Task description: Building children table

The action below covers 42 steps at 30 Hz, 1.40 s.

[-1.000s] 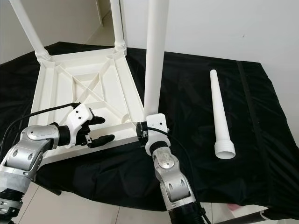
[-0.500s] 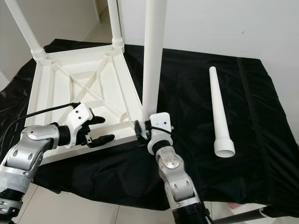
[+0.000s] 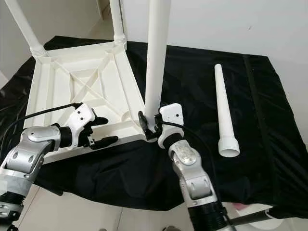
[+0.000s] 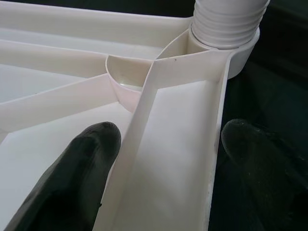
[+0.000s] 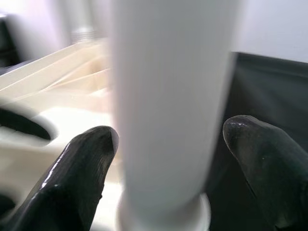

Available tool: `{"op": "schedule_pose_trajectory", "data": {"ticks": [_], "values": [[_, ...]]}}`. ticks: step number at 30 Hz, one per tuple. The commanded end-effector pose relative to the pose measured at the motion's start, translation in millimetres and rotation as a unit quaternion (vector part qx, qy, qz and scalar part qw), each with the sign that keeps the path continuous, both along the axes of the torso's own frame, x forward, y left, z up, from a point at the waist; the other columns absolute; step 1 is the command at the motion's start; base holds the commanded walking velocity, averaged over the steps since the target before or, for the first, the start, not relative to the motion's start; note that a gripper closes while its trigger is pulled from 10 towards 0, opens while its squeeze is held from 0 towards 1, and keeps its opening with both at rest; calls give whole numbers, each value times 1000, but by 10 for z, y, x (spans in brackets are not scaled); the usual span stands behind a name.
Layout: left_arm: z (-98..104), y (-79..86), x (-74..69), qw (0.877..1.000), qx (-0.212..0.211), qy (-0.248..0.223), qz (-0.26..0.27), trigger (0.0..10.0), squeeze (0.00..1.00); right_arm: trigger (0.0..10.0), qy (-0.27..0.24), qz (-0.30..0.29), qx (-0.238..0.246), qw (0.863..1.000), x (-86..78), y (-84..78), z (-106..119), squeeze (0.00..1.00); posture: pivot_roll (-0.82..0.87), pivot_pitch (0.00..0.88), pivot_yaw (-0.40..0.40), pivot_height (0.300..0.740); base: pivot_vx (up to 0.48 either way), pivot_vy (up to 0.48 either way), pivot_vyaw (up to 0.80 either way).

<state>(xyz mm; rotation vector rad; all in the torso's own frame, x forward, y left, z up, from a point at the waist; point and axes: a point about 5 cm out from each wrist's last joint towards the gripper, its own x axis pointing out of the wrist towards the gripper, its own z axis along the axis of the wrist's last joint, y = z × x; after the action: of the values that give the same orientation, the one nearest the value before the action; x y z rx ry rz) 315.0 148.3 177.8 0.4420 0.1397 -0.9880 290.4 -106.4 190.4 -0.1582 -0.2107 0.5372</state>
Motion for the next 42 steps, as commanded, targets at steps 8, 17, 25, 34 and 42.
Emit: {"op": "schedule_pose_trajectory", "data": {"ticks": [8, 17, 25, 34, 42], "values": [[51, 18, 56, 999, -6, -21, 45, 10000, 0, 10000, 17, 73, -27, 997, 78, -22, 18, 0, -66, 120, 77, 740, 0, 0, 0], [90, 16, 58, 998, -12, -27, 47, 10000, 0, 10000, 23, 131, -42, 990, 224, 29, 89, 0, -55, 119, 66, 740, 0, 0, 0], [84, 24, 51, 998, -12, -27, 51, 10000, 0, 10000, 26, 146, -39, 988, 285, 45, 117, 0, -53, 119, 65, 740, 0, 0, 0], [82, 28, 55, 998, -11, -26, 51, 10000, 0, 0, 28, 150, -32, 988, 336, 36, 123, 0, -54, 118, 67, 740, 0, 0, 0], [80, 26, 53, 998, -11, -26, 51, 10000, 0, 0, 34, 144, -32, 988, 345, 34, 86, 0, -54, 118, 67, 740, 0, 0, 0]]}}
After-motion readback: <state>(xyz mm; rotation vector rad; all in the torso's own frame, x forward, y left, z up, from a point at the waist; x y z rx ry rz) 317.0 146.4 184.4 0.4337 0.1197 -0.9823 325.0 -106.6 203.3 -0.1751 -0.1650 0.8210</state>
